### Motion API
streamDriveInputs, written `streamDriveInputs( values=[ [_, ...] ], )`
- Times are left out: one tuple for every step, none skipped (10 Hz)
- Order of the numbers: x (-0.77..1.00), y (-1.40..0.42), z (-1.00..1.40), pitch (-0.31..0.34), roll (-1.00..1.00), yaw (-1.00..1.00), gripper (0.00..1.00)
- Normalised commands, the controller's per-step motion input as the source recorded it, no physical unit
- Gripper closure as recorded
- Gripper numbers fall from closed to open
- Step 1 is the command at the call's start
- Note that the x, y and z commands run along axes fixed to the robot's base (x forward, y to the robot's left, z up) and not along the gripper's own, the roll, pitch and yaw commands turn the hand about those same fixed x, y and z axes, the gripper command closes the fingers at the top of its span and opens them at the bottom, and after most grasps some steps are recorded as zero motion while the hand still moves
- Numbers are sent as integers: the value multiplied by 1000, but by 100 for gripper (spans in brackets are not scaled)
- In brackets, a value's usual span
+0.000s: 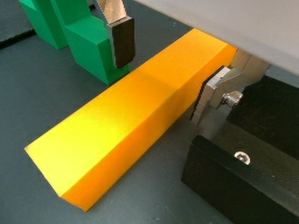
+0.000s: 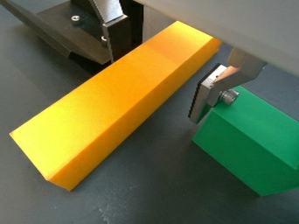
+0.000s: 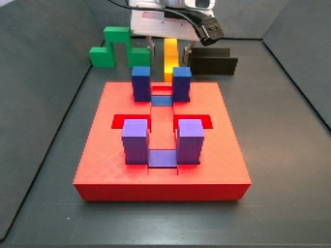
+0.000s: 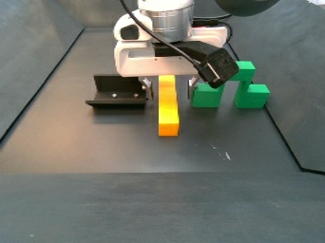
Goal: Pick up the yellow object. Move up. Move to above the board. Insert the yellow object.
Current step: Pick up the yellow object.
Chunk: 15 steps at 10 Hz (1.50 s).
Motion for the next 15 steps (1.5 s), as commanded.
streamDriveInputs(
  values=[
    [0, 0, -57, 0, 0, 0, 0],
    [0, 0, -17, 0, 6, 0, 0],
    [-3, 0, -26, 0, 30, -9, 0],
    [0, 0, 0, 0, 0, 0, 0],
    [0, 0, 0, 0, 0, 0, 100],
    [0, 0, 0, 0, 0, 0, 100],
    [0, 0, 0, 0, 0, 0, 100],
    [0, 0, 0, 0, 0, 0, 100],
    [0, 0, 0, 0, 0, 0, 100],
    [0, 0, 0, 0, 0, 0, 100],
    [0, 0, 0, 0, 0, 0, 100],
    [0, 0, 0, 0, 0, 0, 100],
    [0, 0, 0, 0, 0, 0, 100],
    [0, 0, 0, 0, 0, 0, 100],
    [0, 0, 0, 0, 0, 0, 100]
  ],
)
